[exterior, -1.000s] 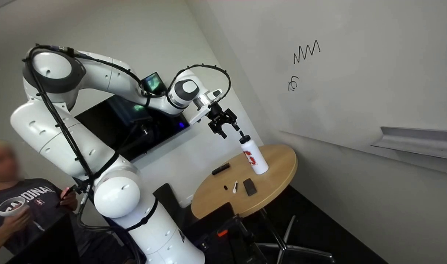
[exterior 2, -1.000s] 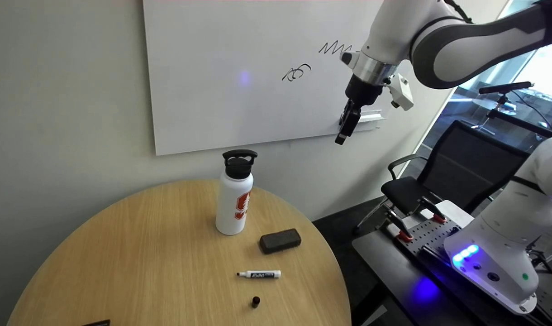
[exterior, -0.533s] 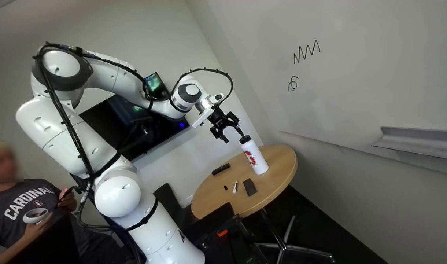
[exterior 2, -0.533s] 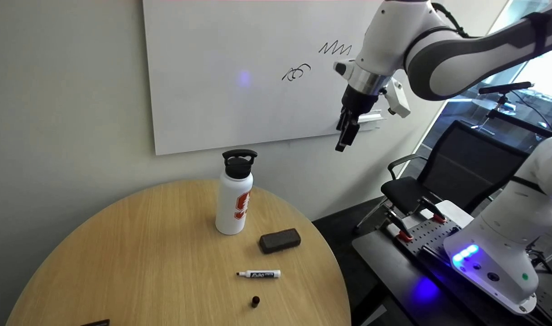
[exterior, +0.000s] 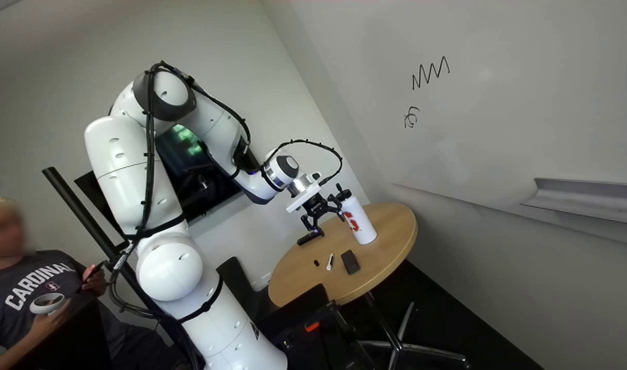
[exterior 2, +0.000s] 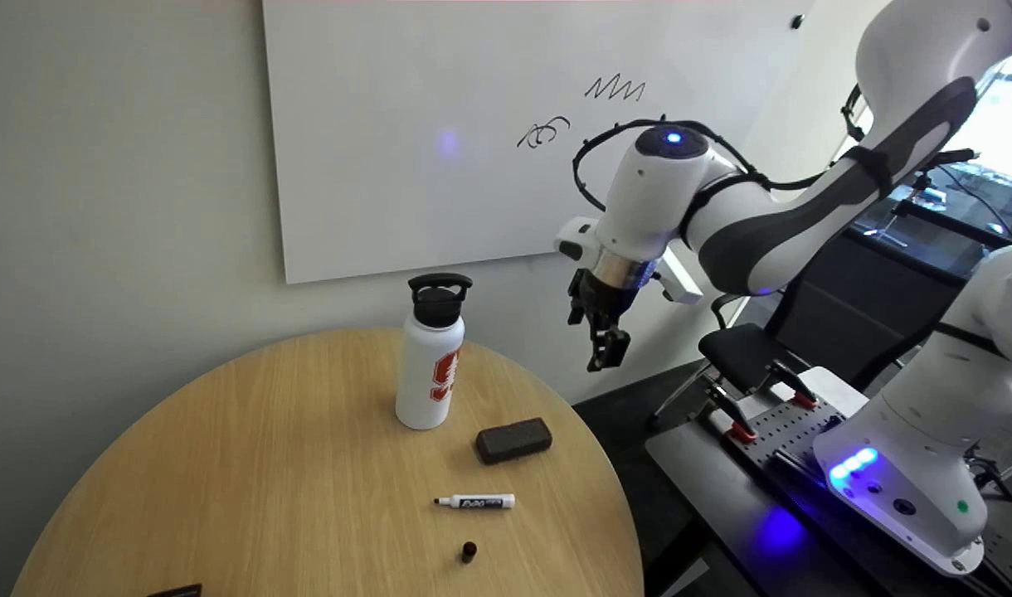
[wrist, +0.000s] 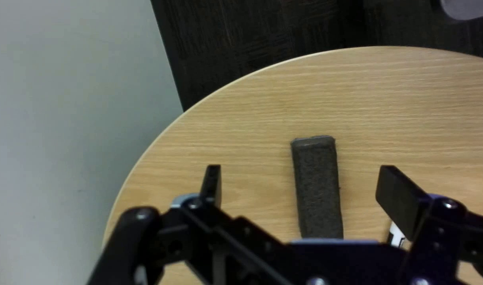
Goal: Move the duster to the left
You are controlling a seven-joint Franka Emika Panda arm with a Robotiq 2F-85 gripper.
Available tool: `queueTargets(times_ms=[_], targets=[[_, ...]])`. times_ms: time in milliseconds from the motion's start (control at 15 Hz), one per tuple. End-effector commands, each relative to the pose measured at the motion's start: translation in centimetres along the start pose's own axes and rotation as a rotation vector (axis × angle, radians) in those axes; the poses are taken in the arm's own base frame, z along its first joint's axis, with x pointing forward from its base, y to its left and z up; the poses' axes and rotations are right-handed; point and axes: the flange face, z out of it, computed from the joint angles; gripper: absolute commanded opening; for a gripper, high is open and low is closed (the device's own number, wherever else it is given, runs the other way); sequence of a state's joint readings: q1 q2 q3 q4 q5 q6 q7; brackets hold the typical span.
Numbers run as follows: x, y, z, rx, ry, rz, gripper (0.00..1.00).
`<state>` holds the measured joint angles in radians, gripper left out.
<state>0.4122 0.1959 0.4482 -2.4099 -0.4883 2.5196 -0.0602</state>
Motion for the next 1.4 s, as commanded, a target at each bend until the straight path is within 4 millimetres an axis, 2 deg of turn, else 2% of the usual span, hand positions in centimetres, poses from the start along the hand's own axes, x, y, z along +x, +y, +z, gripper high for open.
queueTargets(times_ms=[0, 133, 333, 800, 1000, 1333], targets=[[0.4, -0.4, 0.8, 0.009, -0.008, -0.022, 1.00], [0.9, -0.6, 1.6, 0.019, -0.013, -0.037, 1.00], [1.1, -0.3, 1.4, 0.017, -0.008, -0.043, 1.00], [2.8, -1.4, 4.9, 0.013, 0.119, -0.346, 1.00], [3.4, -1.0, 6.9, 0.058, 0.191, -0.336, 1.00], [5.0, -0.5, 9.7, 0.100, 0.158, -0.261, 1.00]])
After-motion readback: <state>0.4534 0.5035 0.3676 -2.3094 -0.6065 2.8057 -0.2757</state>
